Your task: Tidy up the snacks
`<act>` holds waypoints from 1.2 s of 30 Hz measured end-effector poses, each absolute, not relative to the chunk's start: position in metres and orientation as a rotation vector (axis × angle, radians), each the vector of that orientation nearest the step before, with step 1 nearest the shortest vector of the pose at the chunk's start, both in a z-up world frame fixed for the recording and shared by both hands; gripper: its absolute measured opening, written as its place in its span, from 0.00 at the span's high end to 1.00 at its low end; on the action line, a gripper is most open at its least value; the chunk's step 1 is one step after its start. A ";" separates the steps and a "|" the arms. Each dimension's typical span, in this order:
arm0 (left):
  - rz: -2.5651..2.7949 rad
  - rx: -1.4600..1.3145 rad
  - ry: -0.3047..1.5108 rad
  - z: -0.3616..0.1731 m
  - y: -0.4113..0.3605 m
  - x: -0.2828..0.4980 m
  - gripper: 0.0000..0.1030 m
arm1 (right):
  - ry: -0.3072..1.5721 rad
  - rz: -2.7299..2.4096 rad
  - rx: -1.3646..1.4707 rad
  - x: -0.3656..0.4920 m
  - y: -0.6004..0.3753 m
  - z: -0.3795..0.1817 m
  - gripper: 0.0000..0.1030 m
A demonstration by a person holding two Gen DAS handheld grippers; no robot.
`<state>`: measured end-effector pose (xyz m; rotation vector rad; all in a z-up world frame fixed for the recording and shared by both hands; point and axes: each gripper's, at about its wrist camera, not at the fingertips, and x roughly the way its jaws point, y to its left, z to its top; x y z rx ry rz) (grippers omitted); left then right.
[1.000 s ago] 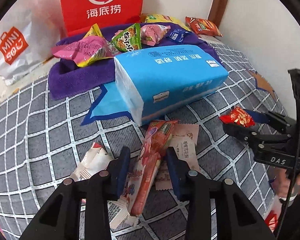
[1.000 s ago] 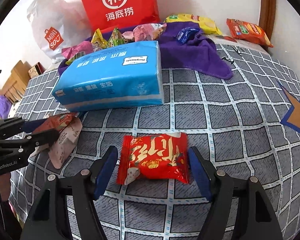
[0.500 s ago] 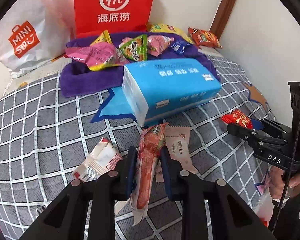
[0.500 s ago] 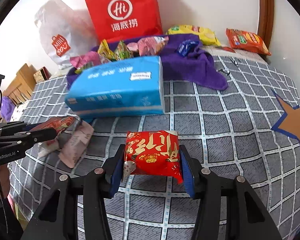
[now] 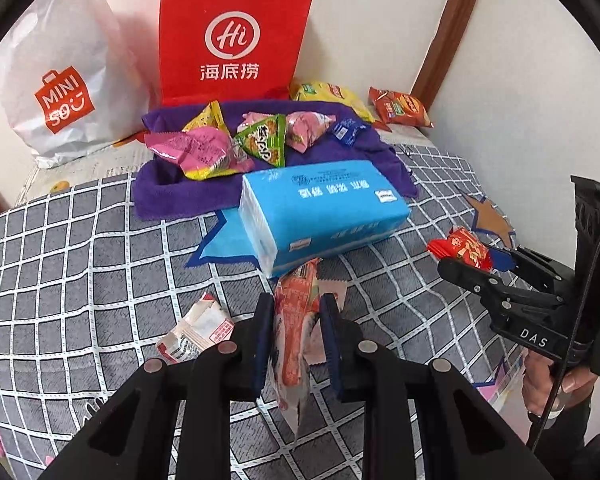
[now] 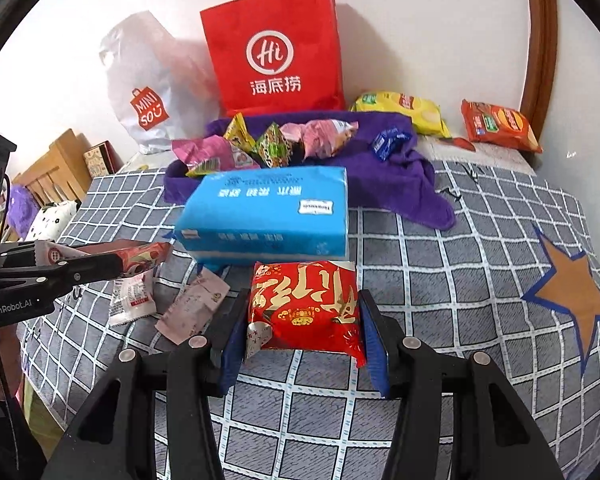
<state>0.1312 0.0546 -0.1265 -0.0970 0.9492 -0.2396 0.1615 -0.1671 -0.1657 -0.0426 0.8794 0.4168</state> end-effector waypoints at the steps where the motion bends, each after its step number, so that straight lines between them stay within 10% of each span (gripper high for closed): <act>1: -0.242 -0.102 0.947 -0.125 0.055 0.131 0.78 | 0.878 0.416 -0.044 0.162 -0.167 -0.164 0.51; 36: -0.243 -0.158 0.853 -0.068 0.051 0.195 0.78 | 0.797 0.443 -0.104 0.231 -0.132 -0.107 0.51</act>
